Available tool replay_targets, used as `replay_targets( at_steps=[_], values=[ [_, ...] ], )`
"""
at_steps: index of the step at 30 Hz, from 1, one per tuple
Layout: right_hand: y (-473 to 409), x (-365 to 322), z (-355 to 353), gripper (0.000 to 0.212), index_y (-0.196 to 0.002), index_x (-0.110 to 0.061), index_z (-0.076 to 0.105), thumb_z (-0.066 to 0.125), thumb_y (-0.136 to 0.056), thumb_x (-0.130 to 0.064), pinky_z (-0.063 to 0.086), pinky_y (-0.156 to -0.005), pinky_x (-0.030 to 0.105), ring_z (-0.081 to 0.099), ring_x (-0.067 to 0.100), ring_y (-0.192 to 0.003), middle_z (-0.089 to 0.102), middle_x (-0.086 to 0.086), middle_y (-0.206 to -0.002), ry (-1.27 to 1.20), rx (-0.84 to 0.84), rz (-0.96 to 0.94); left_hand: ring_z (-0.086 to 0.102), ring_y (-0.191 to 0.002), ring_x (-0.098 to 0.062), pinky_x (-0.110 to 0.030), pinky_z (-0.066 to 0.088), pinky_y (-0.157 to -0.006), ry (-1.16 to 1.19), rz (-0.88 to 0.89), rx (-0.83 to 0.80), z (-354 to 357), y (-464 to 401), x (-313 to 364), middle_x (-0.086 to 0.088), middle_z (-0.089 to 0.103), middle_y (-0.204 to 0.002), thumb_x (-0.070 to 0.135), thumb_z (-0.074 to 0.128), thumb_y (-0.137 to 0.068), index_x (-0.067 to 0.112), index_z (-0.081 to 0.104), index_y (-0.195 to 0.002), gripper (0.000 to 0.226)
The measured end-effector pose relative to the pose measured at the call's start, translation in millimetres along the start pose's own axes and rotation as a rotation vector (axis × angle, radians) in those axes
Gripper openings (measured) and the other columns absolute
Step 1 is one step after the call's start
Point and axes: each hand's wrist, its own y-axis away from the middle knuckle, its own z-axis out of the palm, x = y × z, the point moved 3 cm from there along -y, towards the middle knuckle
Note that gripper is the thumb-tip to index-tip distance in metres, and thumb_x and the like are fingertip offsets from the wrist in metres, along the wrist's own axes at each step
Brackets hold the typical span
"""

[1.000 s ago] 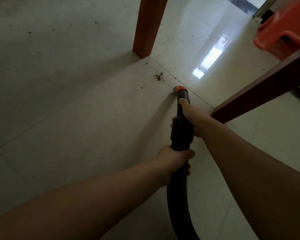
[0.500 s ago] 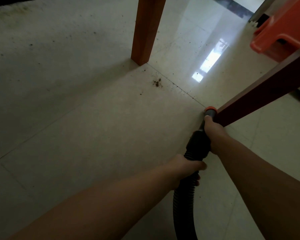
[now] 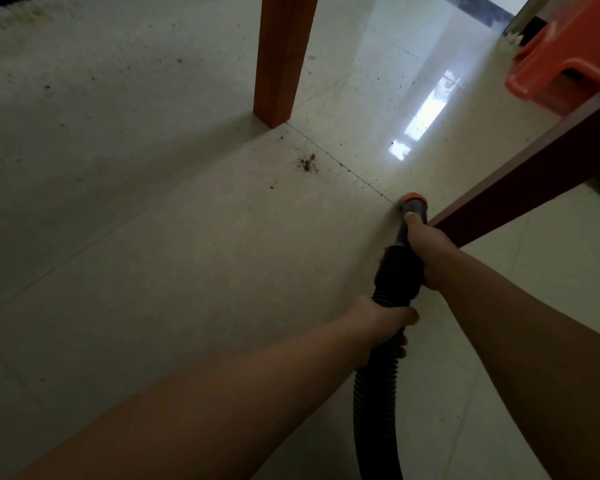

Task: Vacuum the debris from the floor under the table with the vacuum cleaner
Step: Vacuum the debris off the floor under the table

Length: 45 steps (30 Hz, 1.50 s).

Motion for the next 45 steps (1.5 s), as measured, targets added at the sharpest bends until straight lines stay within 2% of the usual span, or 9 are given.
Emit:
replay_targets(
  at_steps=[4, 8, 12, 18, 22, 26, 30, 37, 45],
  values=[
    [1, -18, 28, 0.063, -0.131, -0.001, 0.038, 0.046, -0.094, -0.051, 0.054, -0.092, 0.047, 0.066, 0.037, -0.097, 0.063, 0.024, -0.111, -0.009, -0.129, -0.048, 0.054, -0.051, -0.019, -0.026, 0.050, -0.050, 0.063, 0.053, 0.065, -18, 3, 10, -0.009, 0.054, -0.067, 0.014, 0.066, -0.085, 0.004, 0.054, -0.086, 0.015],
    [-5, -40, 42, 0.072, -0.143, -0.002, 0.027, 0.044, -0.094, -0.053, 0.049, -0.099, 0.049, 0.061, 0.040, -0.109, 0.058, 0.025, -0.125, -0.005, -0.203, -0.110, 0.054, -0.053, -0.020, -0.029, 0.051, -0.053, 0.076, 0.078, 0.092, -25, -1, 25, -0.009, 0.054, -0.068, 0.014, 0.067, -0.085, 0.006, 0.054, -0.081, 0.015],
    [-22, -27, 14, 0.070, -0.140, 0.001, 0.030, 0.045, -0.095, -0.051, 0.052, -0.094, 0.047, 0.062, 0.038, -0.101, 0.060, 0.022, -0.112, -0.010, -0.103, -0.081, 0.053, -0.052, -0.019, -0.027, 0.050, -0.051, 0.023, 0.033, 0.037, -5, -8, 25, -0.009, 0.054, -0.067, 0.014, 0.065, -0.086, 0.008, 0.052, -0.078, 0.017],
    [-38, -30, 5, 0.064, -0.141, 0.003, 0.033, 0.038, -0.100, -0.045, 0.045, -0.082, 0.038, 0.056, 0.037, -0.114, 0.055, 0.022, -0.126, 0.069, -0.036, -0.073, 0.052, -0.050, -0.019, -0.024, 0.049, -0.044, 0.057, 0.034, 0.046, -1, -25, 30, -0.009, 0.052, -0.065, 0.014, 0.065, -0.086, 0.006, 0.051, -0.078, 0.018],
    [-34, -56, 51, 0.059, -0.128, -0.001, 0.042, 0.043, -0.095, -0.050, 0.051, -0.097, 0.044, 0.063, 0.038, -0.106, 0.061, 0.022, -0.118, 0.120, -0.179, -0.156, 0.054, -0.050, -0.021, -0.029, 0.050, -0.052, 0.142, 0.099, 0.166, -27, -28, 37, -0.009, 0.056, -0.065, 0.014, 0.067, -0.083, 0.005, 0.056, -0.080, 0.015],
    [-22, -81, 94, 0.050, -0.118, -0.004, 0.041, 0.041, -0.095, -0.049, 0.053, -0.095, 0.048, 0.065, 0.038, -0.102, 0.063, 0.023, -0.114, 0.171, -0.300, -0.224, 0.056, -0.051, -0.021, -0.028, 0.050, -0.049, 0.176, 0.149, 0.279, -55, -21, 45, -0.011, 0.058, -0.068, 0.014, 0.066, -0.084, 0.002, 0.058, -0.089, 0.015],
    [-20, -97, 122, 0.049, -0.086, -0.004, 0.041, 0.041, -0.095, -0.052, 0.055, -0.091, 0.046, 0.069, 0.036, -0.094, 0.067, 0.022, -0.106, 0.211, -0.359, -0.242, 0.057, -0.054, -0.022, -0.030, 0.050, -0.048, 0.218, 0.134, 0.298, -76, -17, 56, -0.012, 0.058, -0.072, 0.014, 0.067, -0.085, 0.002, 0.057, -0.091, 0.016],
    [-22, -116, 137, 0.048, -0.106, -0.006, 0.044, 0.042, -0.094, -0.053, 0.056, -0.091, 0.046, 0.070, 0.035, -0.093, 0.067, 0.021, -0.107, 0.287, -0.394, -0.315, 0.057, -0.056, -0.022, -0.032, 0.050, -0.050, 0.260, 0.129, 0.286, -84, -23, 72, -0.012, 0.057, -0.072, 0.016, 0.066, -0.086, 0.002, 0.056, -0.093, 0.018],
    [-4, -108, 152, 0.040, -0.079, -0.012, 0.038, 0.044, -0.094, -0.048, 0.056, -0.090, 0.048, 0.070, 0.037, -0.097, 0.067, 0.024, -0.110, 0.374, -0.444, -0.364, 0.057, -0.054, -0.022, -0.032, 0.053, -0.055, 0.306, 0.140, 0.293, -91, -21, 56, -0.010, 0.058, -0.069, 0.014, 0.066, -0.086, 0.003, 0.056, -0.090, 0.016]
  ],
)
